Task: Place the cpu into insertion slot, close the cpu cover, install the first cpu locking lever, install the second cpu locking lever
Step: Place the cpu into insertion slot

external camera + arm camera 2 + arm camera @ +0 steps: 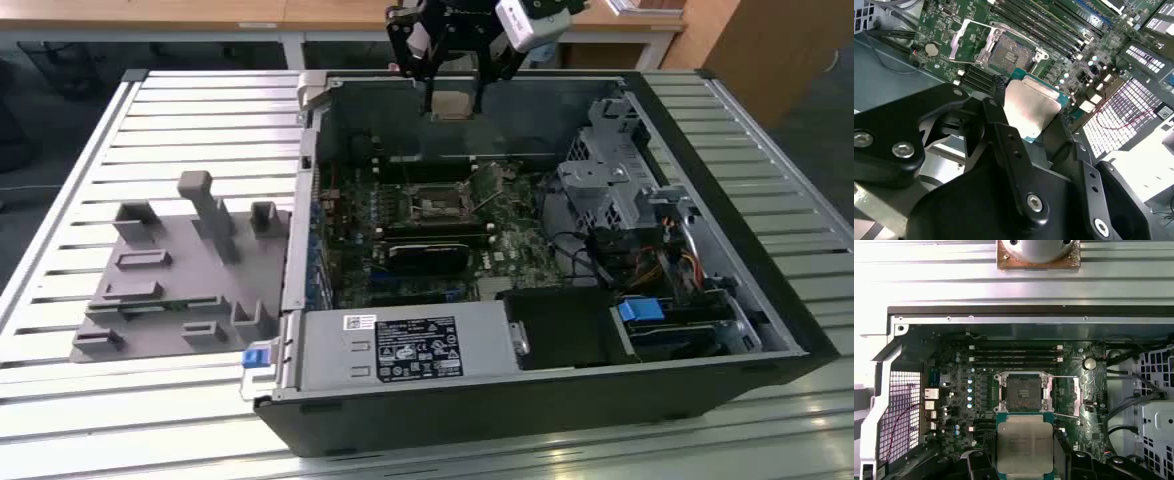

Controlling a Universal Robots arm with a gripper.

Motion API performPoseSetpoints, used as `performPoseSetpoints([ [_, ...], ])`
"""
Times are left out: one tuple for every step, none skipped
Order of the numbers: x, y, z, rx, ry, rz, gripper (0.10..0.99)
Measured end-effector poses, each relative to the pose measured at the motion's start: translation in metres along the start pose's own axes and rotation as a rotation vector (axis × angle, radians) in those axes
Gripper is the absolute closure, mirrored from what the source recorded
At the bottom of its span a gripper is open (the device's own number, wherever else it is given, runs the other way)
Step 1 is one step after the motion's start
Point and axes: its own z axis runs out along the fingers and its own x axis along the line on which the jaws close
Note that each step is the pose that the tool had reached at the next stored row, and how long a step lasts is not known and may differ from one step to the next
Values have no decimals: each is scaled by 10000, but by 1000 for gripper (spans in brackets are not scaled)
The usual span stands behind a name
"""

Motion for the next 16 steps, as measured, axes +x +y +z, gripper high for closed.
performPoseSetpoints([
  [0,0,0,0,-1,0,545],
  [0,0,0,0,0,0,545],
  [0,0,0,0,0,0,545],
  [0,0,0,-1,0,0,545],
  [0,0,0,0,0,0,545],
  [0,0,0,-1,0,4,545],
  [0,0,0,0,-1,10,545],
  [0,0,0,-1,-1,17,545],
  [0,0,0,-1,-3,28,545],
  [0,0,0,-1,-4,45,545],
  [0,0,0,-1,-6,67,545],
  [0,0,0,-2,-9,95,545],
  [0,0,0,-3,-12,130,545],
  [0,0,0,-3,-15,166,545],
  [0,0,0,-4,-18,204,545],
  [0,0,0,-4,-22,246,545],
])
